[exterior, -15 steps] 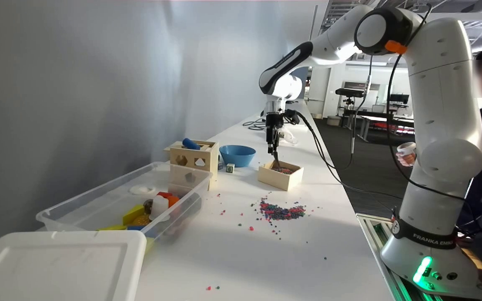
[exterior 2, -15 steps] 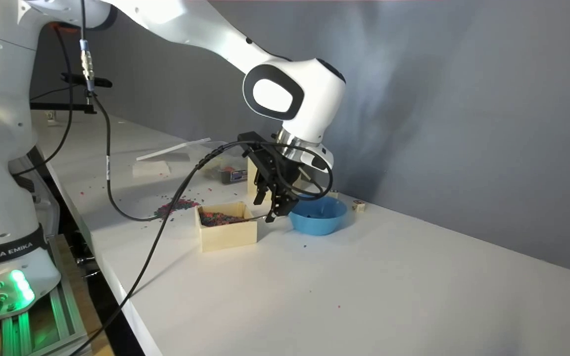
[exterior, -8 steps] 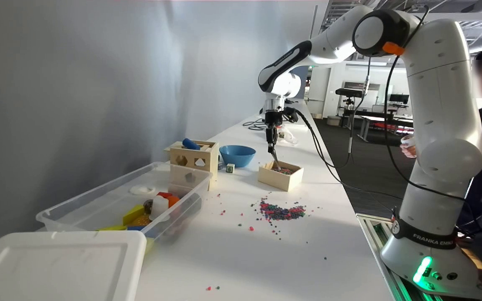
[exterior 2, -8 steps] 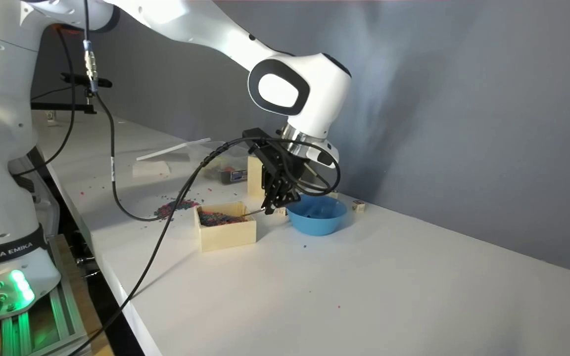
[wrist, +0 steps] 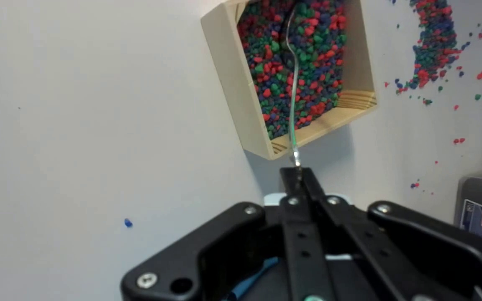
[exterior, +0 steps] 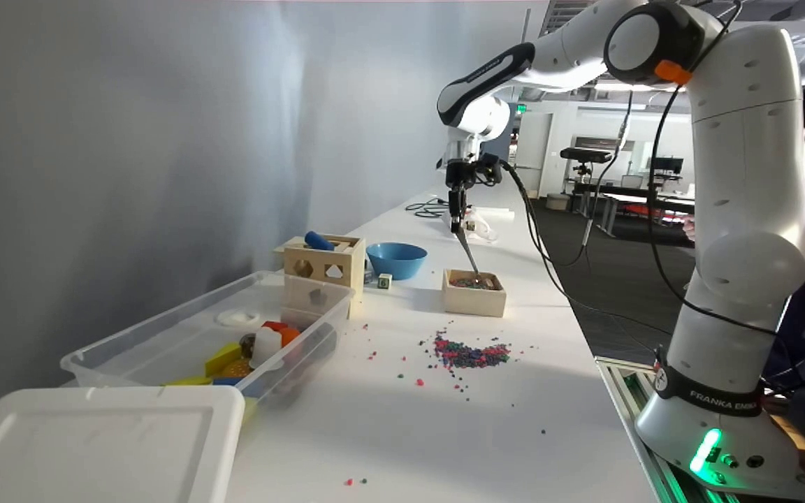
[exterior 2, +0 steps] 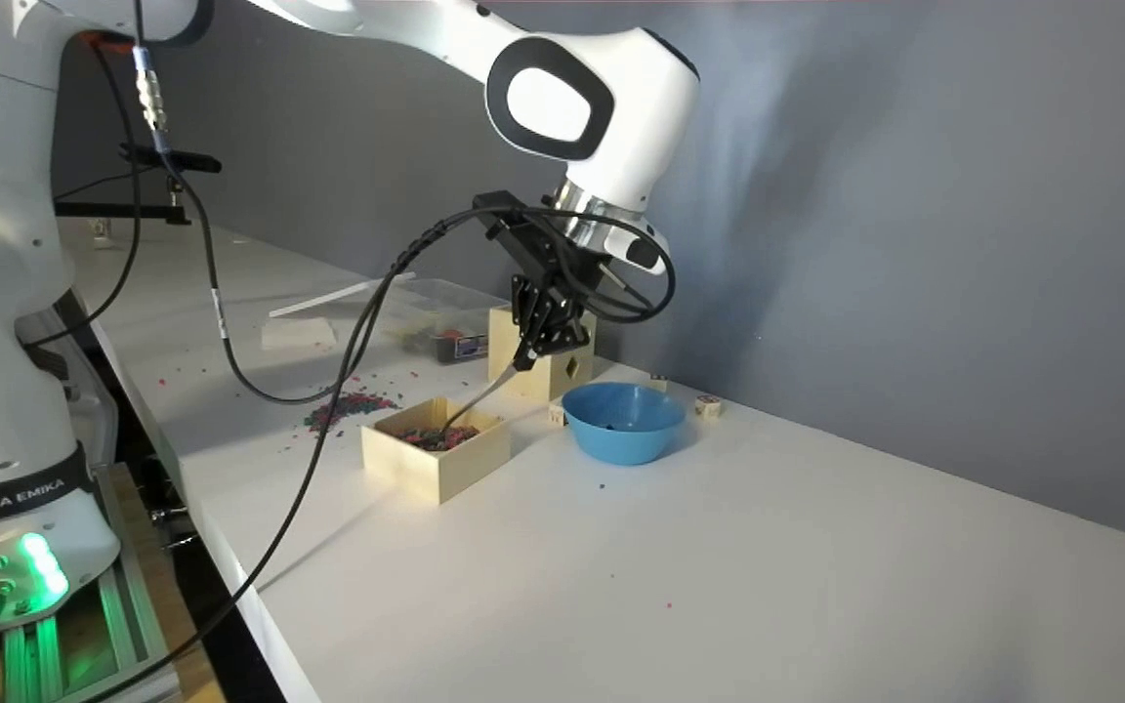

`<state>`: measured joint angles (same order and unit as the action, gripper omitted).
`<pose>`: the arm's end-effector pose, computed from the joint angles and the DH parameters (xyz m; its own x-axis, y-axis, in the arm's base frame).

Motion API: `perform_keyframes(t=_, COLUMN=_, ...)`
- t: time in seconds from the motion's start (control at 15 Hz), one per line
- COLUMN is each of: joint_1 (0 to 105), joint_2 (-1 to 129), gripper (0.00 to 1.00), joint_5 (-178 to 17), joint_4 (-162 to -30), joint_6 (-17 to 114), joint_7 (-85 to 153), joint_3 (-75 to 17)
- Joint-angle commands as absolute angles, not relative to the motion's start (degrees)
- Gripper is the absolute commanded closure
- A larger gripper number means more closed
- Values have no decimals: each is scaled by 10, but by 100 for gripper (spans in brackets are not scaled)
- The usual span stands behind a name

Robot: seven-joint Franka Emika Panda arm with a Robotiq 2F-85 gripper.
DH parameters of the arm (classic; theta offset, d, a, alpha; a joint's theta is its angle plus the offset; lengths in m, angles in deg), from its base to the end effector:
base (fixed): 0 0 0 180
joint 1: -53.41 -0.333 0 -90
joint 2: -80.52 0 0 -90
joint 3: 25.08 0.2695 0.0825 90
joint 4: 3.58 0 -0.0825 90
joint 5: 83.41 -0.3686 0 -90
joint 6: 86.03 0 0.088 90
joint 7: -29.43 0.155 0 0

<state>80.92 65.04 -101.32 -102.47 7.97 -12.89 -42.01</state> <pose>0.4300 -0.3503 0.3270 0.9894 -0.0936 -0.1107 -0.1292 -0.9158 -0.3804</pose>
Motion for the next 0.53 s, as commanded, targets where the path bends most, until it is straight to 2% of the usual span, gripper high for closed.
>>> perform_keyframes(t=0.0, joint_1=815, joint_2=686, gripper=99, joint_5=-1031, joint_4=-1025, joint_6=67, joint_7=-139, joint_3=-421)
perform_keyframes(t=0.47, joint_1=806, joint_2=729, gripper=99, joint_5=-1030, joint_4=-1030, joint_6=108, joint_7=-148, joint_3=-428)
